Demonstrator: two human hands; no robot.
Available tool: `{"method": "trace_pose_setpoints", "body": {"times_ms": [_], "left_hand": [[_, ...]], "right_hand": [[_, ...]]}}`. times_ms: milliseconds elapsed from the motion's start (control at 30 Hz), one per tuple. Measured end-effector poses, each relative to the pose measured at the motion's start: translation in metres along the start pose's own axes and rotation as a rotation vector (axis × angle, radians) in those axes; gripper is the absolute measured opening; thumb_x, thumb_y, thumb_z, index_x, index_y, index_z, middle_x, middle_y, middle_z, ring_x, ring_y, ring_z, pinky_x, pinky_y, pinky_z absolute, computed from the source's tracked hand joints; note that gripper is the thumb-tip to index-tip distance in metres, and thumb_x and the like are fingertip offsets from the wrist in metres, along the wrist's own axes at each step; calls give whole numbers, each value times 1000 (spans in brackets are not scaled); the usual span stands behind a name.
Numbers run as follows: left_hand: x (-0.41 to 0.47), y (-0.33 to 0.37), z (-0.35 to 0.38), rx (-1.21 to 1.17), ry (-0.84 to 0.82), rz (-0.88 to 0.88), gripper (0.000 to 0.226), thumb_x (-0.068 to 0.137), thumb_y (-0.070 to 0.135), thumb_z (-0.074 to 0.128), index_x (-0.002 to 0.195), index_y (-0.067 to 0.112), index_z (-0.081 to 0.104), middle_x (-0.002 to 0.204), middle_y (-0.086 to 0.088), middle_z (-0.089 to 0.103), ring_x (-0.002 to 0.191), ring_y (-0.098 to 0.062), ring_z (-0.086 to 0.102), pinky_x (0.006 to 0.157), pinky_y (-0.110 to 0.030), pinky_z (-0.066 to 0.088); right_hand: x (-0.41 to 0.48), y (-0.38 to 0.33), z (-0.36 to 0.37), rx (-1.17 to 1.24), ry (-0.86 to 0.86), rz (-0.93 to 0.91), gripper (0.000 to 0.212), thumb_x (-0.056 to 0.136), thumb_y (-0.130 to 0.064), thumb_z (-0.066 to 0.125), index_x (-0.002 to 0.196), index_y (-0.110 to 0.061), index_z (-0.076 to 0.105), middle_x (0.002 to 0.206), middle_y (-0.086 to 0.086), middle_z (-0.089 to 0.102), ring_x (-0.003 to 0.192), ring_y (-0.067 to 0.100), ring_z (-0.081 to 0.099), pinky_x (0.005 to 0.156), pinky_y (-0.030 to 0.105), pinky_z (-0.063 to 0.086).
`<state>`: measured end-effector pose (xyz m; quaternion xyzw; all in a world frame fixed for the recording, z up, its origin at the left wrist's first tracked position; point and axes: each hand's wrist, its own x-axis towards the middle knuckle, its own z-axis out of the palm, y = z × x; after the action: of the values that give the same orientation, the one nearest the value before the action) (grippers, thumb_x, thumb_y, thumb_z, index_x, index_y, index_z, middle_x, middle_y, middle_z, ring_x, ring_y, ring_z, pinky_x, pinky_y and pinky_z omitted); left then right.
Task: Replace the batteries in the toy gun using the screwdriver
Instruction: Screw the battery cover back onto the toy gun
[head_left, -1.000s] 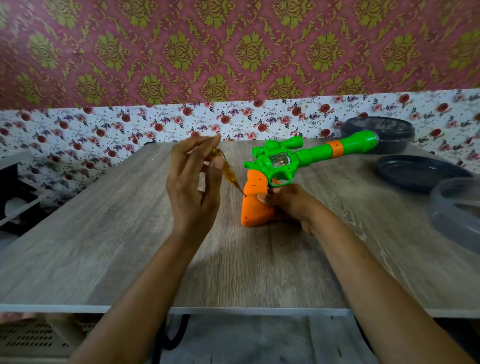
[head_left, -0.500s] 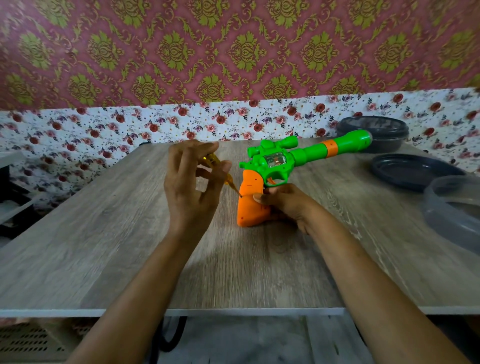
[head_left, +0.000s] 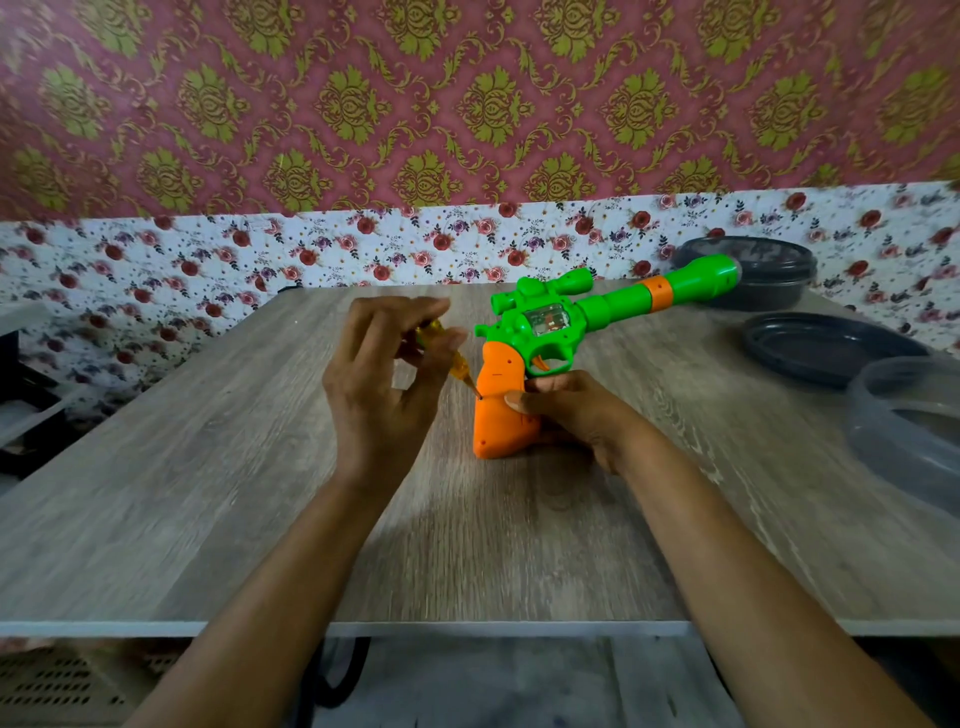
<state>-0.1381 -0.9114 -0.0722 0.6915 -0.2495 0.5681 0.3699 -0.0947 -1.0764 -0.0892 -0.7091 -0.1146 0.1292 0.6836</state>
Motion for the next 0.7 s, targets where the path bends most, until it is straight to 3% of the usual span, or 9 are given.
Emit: {"method": "trace_pose_setpoints", "body": {"times_ms": [133,233,333,467,533,633,700], "left_hand": [[1,0,0,-28,2,-47,29,93,12,53,122,13,46,104,-2,63,90,-8,65,77,-22,54],[0,0,0,-8,-38,-49,28,96,10,43,121,6,55,106,-4,66,92,-15,68,73,-33,55],[1,1,0,-15,-64,-13,30,97,18,45,120,3,57,109,-10,63,95,-12,65,77,-23,53],[1,-5,3,19,-29,43,22,92,14,56,113,9,59,101,-11,49,93,8,48,77,-7,43],[0,-7,3,39,-29,41,24,92,11,55,116,12,55,96,-17,51,87,3,50,75,-9,43],[0,-4,2,40,-48,9,34,94,7,48,126,14,44,105,-11,61,90,-10,60,77,-15,47],[0,-3,2,39,-58,-9,34,95,5,45,128,12,44,112,-7,65,95,-6,62,81,-12,46]], "right_hand": [[0,0,0,0,6,5,30,88,-7,54,117,0,59,97,10,63,78,14,60,64,21,55],[1,0,0,-15,19,2,29,88,-7,54,117,-1,59,96,8,62,77,12,59,60,17,54],[1,0,0,-22,24,5,28,88,-7,54,115,-2,60,85,3,62,76,11,59,60,17,54],[2,1,0,-17,14,3,29,88,-7,55,116,0,59,89,5,63,78,13,60,65,21,55],[2,1,0,-24,19,1,29,88,-7,55,116,0,60,95,9,63,78,14,60,66,22,55],[2,2,-1,-36,25,-7,29,87,-8,56,115,0,60,90,7,64,79,14,60,69,24,55],[3,3,-1,-36,25,-13,29,87,-8,56,115,-2,60,86,3,64,79,14,60,69,24,55]]}}
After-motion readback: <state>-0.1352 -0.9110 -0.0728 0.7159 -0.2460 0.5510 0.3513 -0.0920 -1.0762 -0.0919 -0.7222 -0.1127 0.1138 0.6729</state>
